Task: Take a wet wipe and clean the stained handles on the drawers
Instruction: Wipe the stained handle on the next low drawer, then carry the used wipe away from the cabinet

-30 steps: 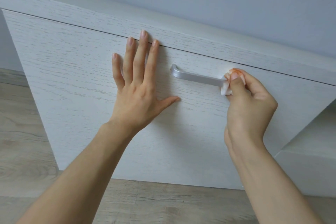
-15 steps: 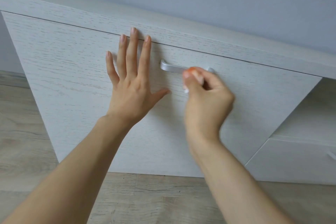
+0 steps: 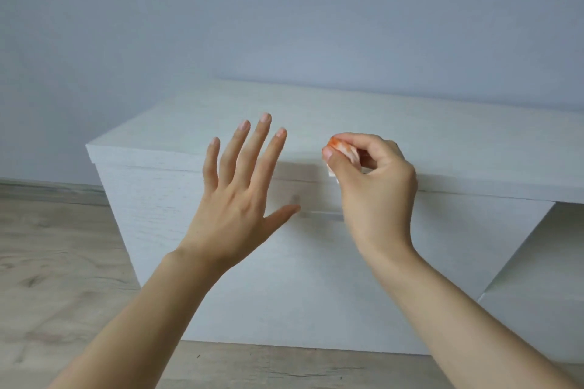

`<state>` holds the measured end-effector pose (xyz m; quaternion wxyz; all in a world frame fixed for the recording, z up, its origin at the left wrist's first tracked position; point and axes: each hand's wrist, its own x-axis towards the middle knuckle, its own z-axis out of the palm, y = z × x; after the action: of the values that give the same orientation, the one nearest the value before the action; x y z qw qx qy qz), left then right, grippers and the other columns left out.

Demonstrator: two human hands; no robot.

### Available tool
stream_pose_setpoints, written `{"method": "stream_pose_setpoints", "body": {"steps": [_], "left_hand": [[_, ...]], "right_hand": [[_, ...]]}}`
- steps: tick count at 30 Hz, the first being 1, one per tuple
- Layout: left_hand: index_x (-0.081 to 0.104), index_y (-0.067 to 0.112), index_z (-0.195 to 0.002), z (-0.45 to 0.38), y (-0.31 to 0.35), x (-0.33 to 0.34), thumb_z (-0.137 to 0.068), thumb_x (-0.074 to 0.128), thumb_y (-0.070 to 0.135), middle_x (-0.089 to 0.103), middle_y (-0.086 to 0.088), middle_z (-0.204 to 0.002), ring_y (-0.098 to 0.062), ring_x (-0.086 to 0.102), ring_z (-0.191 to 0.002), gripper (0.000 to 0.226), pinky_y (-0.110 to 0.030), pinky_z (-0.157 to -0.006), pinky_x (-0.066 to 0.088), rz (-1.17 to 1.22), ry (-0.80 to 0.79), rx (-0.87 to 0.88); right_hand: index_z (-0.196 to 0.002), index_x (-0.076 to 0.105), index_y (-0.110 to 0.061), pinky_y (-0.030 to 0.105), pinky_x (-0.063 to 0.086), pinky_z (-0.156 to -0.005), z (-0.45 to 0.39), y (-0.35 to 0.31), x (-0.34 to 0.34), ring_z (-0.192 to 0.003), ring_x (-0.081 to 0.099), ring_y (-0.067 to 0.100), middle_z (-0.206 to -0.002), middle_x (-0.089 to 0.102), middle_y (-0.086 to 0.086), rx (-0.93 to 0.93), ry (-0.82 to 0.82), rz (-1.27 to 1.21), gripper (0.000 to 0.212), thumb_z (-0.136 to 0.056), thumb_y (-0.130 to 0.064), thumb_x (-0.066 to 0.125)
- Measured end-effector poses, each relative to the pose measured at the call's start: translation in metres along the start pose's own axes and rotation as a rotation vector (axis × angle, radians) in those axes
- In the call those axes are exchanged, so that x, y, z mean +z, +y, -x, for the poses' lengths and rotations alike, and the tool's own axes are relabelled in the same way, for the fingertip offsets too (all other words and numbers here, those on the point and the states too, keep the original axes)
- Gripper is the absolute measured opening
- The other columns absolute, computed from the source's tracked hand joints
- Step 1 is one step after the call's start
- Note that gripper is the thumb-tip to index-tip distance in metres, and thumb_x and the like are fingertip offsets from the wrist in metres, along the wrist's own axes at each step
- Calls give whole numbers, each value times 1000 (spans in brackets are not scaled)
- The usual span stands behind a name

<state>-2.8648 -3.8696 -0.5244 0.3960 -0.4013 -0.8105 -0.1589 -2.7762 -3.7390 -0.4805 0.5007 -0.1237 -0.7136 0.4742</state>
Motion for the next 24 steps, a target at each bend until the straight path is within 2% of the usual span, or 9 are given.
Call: {"method": "stream_pose_setpoints", "body": {"steps": [2,5,8,10,12,14,16,19,24], "left_hand": [[14,15,-150,-23,3,-18,-87,42,57,14,-7,-157,-26,9,-145,81,-49,-115,6,17,-97,54],[19,18,-151,-76,9,-51,-87,35,62,11,-3,-158,-26,10,-145,79,-49,-116,6,47,-321,40],[-3,27,-151,-151,11,-85,-87,20,69,-16,6,-157,-22,-9,-146,80,-45,-115,-11,-22,-524,9],[-11,27,-150,-207,9,-108,-90,16,67,-25,7,-155,-20,-19,-144,77,-44,-113,-16,-71,-602,-36],[-8,24,-151,-267,9,-139,-93,18,64,-21,5,-157,-20,-16,-144,75,-45,-114,-12,-73,-689,-81],[-4,22,-152,-329,12,-177,-95,20,61,-14,4,-158,-20,-12,-145,73,-46,-115,-7,-70,-765,-77],[1,21,-152,-390,19,-214,-97,25,57,-7,3,-159,-20,-7,-146,70,-47,-116,-4,-50,-818,-48],[5,21,-152,-475,36,-265,-99,30,53,-1,3,-159,-20,-2,-146,67,-46,-116,-2,-4,-838,20],[8,19,-151,-584,87,-331,-99,33,49,7,1,-159,-21,2,-146,65,-46,-116,0,28,-772,108]], "right_hand": [[-75,65,-36,4,41,-66,-25,-19,-10,-74,60,-1,-89,62,-7,20,-35,60,24,-77,-13,71],[-83,64,-32,2,39,-67,-77,-54,-25,-77,57,-6,-88,59,-8,60,-106,169,21,-77,-13,72],[-97,63,-25,6,41,-68,-140,-100,-42,-77,56,-5,-91,58,-6,126,-244,311,23,-79,-14,71],[-99,65,-21,18,47,-73,-188,-136,-56,-81,58,4,-95,58,-4,162,-323,412,21,-79,-14,71],[-94,66,-19,27,49,-73,-237,-178,-72,-84,59,14,-96,59,-1,223,-403,509,18,-78,-13,71],[-86,67,-16,27,48,-67,-286,-223,-90,-81,62,21,-92,64,3,301,-479,576,12,-77,-10,70],[-79,66,-13,26,46,-61,-332,-270,-110,-79,65,24,-83,67,4,360,-523,615,8,-76,-6,65],[-78,67,-11,26,45,-63,-393,-332,-140,-76,62,24,-79,64,0,363,-491,721,10,-77,-4,59],[-91,66,-14,29,46,-73,-465,-399,-207,-89,59,26,-102,55,5,247,-407,969,10,-84,-10,59]]}}
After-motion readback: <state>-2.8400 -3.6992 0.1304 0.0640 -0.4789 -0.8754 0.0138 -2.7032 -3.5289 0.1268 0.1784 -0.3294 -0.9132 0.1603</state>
